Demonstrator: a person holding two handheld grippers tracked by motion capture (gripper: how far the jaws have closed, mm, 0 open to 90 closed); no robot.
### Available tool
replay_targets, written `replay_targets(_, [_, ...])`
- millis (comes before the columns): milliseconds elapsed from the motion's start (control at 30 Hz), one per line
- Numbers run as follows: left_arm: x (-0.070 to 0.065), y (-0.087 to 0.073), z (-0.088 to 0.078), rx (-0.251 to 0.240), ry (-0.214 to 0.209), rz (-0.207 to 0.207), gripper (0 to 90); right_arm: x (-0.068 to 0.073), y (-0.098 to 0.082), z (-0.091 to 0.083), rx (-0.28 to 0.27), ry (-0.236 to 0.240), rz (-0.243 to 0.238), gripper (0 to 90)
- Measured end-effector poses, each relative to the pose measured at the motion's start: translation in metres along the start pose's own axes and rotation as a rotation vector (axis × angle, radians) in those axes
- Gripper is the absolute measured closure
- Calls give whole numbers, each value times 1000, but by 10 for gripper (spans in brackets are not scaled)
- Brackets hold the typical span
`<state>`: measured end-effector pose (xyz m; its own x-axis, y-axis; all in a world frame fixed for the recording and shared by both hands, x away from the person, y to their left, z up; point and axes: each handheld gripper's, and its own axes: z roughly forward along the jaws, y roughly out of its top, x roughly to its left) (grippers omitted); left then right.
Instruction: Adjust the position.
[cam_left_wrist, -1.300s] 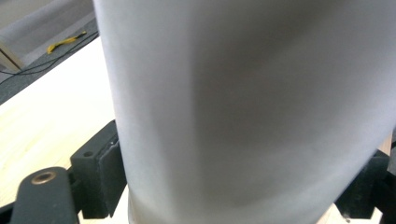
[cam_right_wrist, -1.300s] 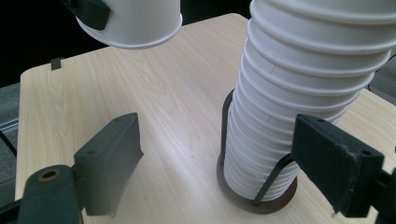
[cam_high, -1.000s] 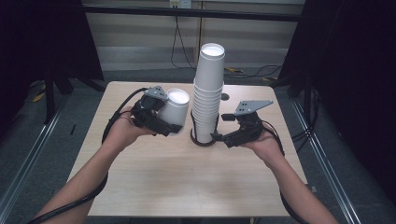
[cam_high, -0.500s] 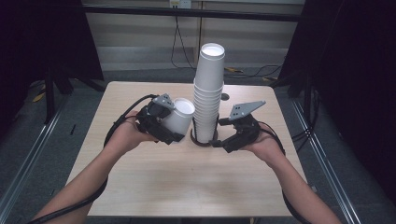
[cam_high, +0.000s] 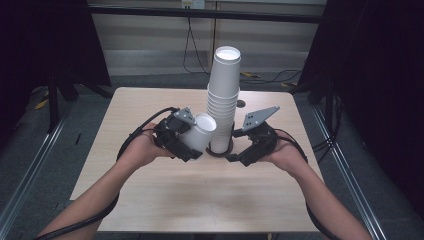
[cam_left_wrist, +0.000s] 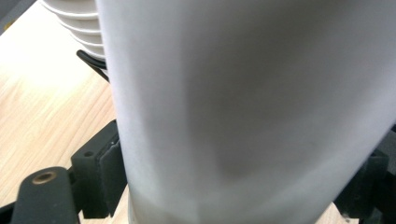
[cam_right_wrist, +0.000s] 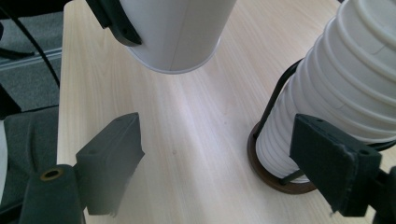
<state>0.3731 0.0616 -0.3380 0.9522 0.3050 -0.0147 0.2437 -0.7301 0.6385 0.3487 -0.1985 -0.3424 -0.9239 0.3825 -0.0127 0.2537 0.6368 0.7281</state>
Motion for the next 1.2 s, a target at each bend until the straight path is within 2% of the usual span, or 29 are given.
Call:
replay_targets(233, [-4,1,6,44,-6,28,159,1,1,0,27,20,-8,165])
replay_targets(600, [-12,6,17,88,-21,71,162,1,3,-1,35,29,-11,168])
replay_targets(833, [-14,8,25,112,-17,84,162,2,6,-1,43,42,-21,173])
replay_targets(1000, [-16,9,29,142,-16,95,161,5,9,2,71,58,-29,175])
replay_targets(1200, [-20,10,34,158,-20,113,160,6,12,3,67,66,-37,175])
